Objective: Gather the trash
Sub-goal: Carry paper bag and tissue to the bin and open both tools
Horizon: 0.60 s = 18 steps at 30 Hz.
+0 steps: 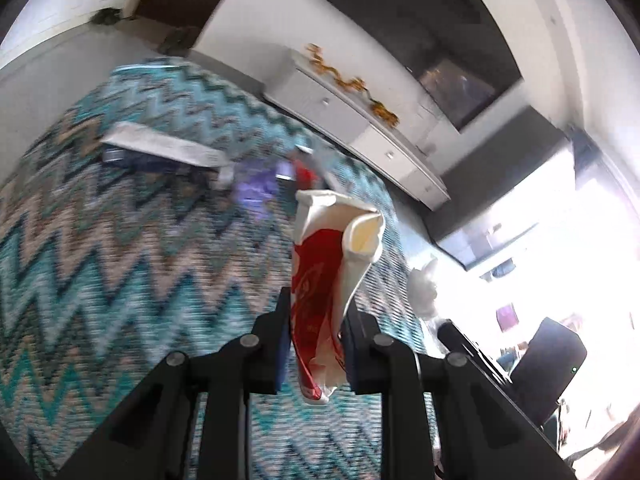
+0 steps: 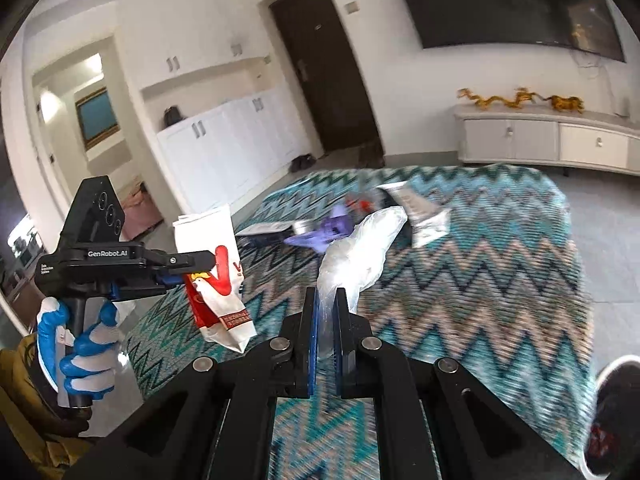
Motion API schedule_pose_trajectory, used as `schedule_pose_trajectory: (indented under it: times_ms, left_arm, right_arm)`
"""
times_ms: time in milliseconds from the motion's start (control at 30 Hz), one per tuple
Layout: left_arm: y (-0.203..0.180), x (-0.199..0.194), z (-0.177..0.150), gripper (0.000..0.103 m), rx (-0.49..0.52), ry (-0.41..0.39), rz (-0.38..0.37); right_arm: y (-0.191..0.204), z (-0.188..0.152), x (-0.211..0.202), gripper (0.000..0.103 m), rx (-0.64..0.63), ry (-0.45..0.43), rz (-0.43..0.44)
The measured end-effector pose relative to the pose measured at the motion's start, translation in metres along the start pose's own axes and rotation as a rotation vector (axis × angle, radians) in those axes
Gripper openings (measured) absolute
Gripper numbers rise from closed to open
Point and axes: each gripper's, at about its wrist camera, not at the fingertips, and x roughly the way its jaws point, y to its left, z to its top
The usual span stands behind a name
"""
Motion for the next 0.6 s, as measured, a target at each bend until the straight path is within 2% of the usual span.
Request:
schedule_pose_trajectory:
  times_ms: [200, 300, 600]
  left_arm:
    - [-0.076, 0.06, 0.003, 0.02, 0.108, 0.123, -0.078]
    - [-0.123, 0.097, -0.001, 0.02, 0.178, 0.178, -0.108]
    - [-0.253, 0.227, -0.04, 0.02, 0.353, 0.343, -0.153]
  right_arm:
    - [-0.063, -0.009, -0.056, 0.006, 0.109, -0.096, -0.125]
    - [-0.11, -0.025, -0.087, 0.006, 0.199, -0.129, -0.212]
    - [-0.231, -0.073, -0.147, 0.006, 0.416, -0.145, -0.438]
